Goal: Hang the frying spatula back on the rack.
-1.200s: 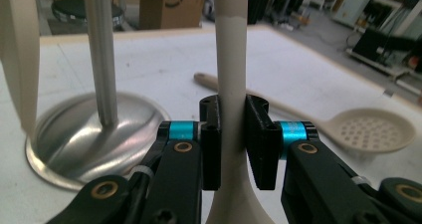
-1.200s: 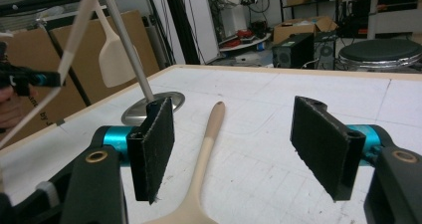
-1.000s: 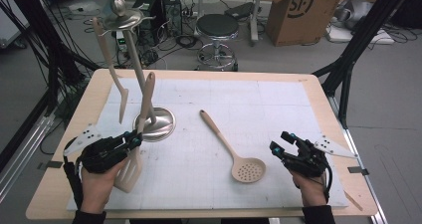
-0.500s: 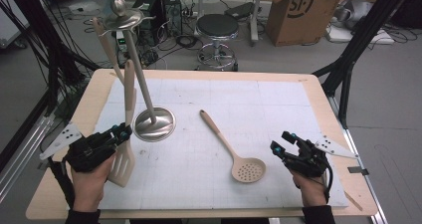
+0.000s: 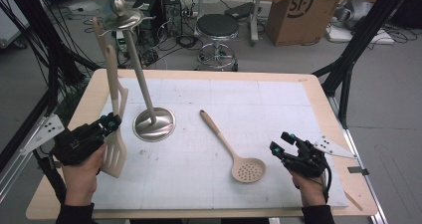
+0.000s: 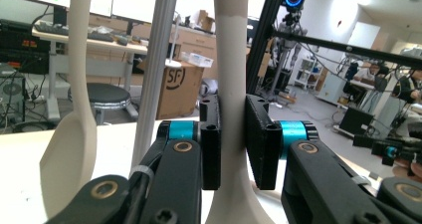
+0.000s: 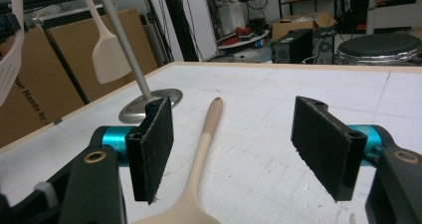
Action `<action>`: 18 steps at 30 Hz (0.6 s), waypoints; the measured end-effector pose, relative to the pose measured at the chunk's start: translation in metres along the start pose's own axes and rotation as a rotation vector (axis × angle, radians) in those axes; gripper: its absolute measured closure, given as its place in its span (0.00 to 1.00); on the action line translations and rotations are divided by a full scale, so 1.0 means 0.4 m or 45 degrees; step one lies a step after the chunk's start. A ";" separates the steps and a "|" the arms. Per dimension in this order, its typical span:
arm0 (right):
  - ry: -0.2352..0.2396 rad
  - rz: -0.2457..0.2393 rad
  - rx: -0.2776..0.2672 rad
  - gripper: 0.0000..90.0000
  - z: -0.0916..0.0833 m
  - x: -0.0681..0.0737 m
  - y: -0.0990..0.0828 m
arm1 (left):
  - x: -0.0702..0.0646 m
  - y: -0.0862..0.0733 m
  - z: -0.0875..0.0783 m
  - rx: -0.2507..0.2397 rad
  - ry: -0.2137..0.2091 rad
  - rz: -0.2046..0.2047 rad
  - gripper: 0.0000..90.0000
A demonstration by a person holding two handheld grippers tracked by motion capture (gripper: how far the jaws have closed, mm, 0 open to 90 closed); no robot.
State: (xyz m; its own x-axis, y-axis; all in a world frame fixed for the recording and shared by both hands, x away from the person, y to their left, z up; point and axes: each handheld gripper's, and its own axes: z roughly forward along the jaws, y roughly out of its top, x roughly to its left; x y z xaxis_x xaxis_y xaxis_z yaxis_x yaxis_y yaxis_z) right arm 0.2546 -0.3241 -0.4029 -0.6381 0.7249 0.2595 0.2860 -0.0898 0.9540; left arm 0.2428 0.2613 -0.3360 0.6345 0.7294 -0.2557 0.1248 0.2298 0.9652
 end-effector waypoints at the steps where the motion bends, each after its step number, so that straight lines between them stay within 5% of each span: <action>1: 0.000 0.000 0.001 0.36 0.000 0.000 0.000 | 0.001 0.003 0.000 -0.008 0.004 -0.002 0.87; 12: 0.005 -0.005 0.003 0.36 0.002 0.003 0.001 | 0.023 0.027 -0.003 -0.087 -0.018 -0.039 0.87; 18: 0.007 -0.003 0.008 0.36 0.003 0.004 0.001 | 0.026 0.046 0.008 -0.075 -0.037 -0.035 0.87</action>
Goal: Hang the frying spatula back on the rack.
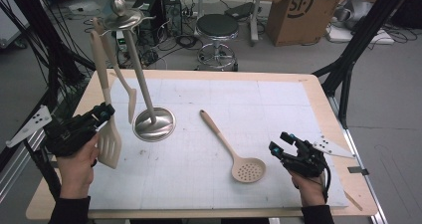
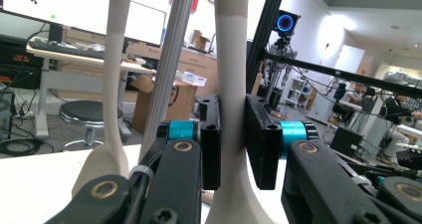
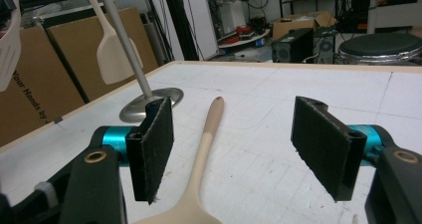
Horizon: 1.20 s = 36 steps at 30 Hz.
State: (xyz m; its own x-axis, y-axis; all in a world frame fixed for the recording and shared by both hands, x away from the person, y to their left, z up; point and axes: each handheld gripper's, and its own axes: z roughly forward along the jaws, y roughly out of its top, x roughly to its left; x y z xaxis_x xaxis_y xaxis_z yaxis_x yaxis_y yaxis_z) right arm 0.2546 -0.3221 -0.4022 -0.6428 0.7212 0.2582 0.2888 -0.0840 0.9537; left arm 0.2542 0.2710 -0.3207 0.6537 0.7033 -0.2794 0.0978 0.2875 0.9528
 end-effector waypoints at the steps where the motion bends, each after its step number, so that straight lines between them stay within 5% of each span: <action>1: 0.000 -0.001 0.002 0.36 0.000 0.000 0.000 | 0.001 0.001 0.001 0.000 -0.006 -0.001 0.87; 30: -0.005 -0.003 -0.005 0.36 -0.005 -0.001 0.001 | 0.026 -0.022 0.042 0.011 -0.062 -0.042 0.86; 36: -0.007 -0.003 -0.017 0.36 -0.006 0.000 0.003 | 0.032 -0.022 0.040 -0.015 -0.033 -0.056 0.71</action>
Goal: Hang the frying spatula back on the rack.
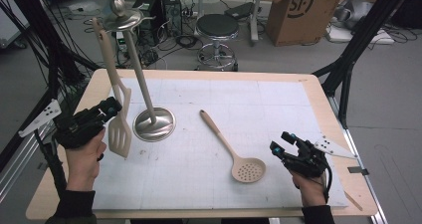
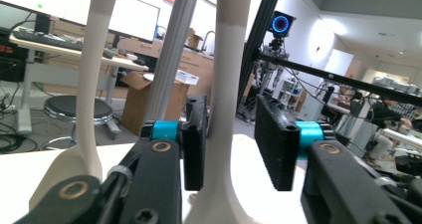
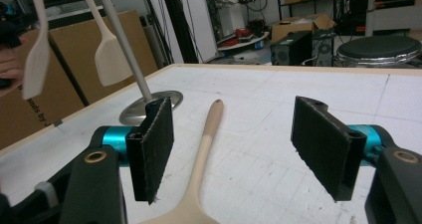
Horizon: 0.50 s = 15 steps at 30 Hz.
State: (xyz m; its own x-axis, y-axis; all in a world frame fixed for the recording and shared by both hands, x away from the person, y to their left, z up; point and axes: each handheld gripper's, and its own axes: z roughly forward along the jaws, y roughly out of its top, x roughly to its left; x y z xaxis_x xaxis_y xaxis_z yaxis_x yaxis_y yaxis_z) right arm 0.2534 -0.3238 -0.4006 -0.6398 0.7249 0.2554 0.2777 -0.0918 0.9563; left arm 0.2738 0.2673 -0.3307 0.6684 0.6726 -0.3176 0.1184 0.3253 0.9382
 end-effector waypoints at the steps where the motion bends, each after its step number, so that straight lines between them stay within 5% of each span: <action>1: 0.000 0.000 0.000 0.36 0.000 0.000 0.000 | 0.000 0.001 -0.002 -0.008 0.005 0.008 0.68; 10: 0.000 0.010 0.001 0.36 -0.002 -0.001 0.001 | -0.009 0.000 -0.022 -0.089 0.001 0.015 0.59; 15: 0.004 -0.003 0.003 0.36 0.001 0.001 0.001 | -0.036 -0.001 -0.023 -0.166 -0.030 0.074 0.55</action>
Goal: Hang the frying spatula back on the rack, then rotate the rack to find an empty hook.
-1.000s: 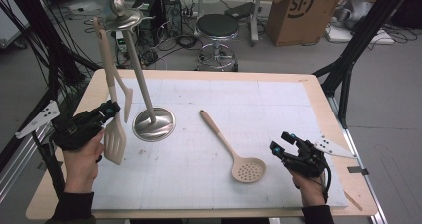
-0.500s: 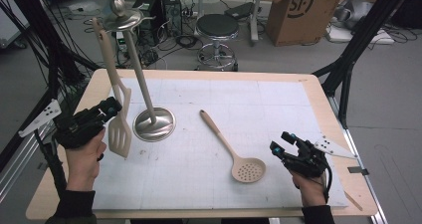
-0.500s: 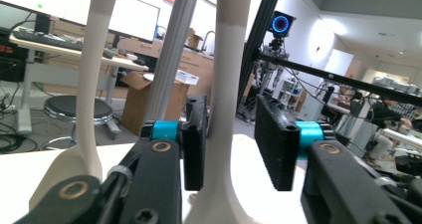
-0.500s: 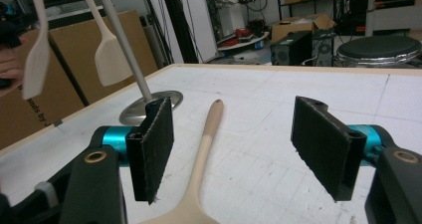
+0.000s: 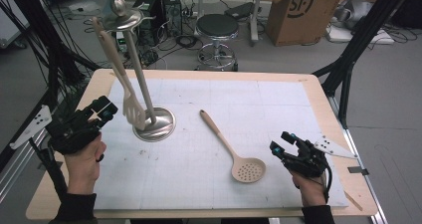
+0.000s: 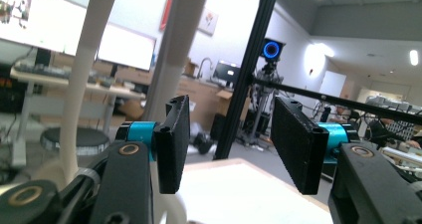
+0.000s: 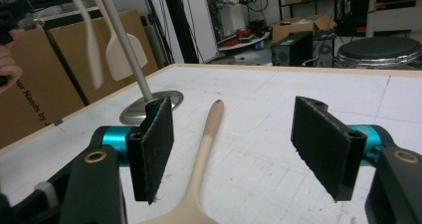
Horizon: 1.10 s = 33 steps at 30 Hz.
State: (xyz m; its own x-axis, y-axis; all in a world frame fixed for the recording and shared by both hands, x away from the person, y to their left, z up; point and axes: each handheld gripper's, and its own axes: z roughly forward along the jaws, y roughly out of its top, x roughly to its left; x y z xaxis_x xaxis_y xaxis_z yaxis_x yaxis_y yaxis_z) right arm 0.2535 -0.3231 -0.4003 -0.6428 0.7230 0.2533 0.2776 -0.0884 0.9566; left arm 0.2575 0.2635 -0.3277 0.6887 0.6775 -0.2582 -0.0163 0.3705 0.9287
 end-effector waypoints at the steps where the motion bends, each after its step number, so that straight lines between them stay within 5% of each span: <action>1: 0.003 0.000 0.000 0.36 0.000 0.001 0.000 | -0.005 0.002 0.001 -0.005 0.007 0.011 0.55; 22: 0.021 -0.016 0.000 0.36 0.002 0.014 0.001 | -0.047 0.032 0.041 -0.012 0.041 0.069 0.52; 33: 0.044 -0.046 -0.011 0.36 0.005 0.034 0.011 | -0.052 0.088 0.096 -0.100 0.059 0.030 0.54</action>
State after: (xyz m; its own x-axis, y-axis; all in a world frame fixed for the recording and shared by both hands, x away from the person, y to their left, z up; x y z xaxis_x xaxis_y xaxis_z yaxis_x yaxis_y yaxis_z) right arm 0.2475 -0.3122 -0.3931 -0.6767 0.7015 0.2235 0.2481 -0.0685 0.9663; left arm 0.2704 0.2380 -0.2795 0.6532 0.7145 -0.2506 -0.0900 0.4019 0.9112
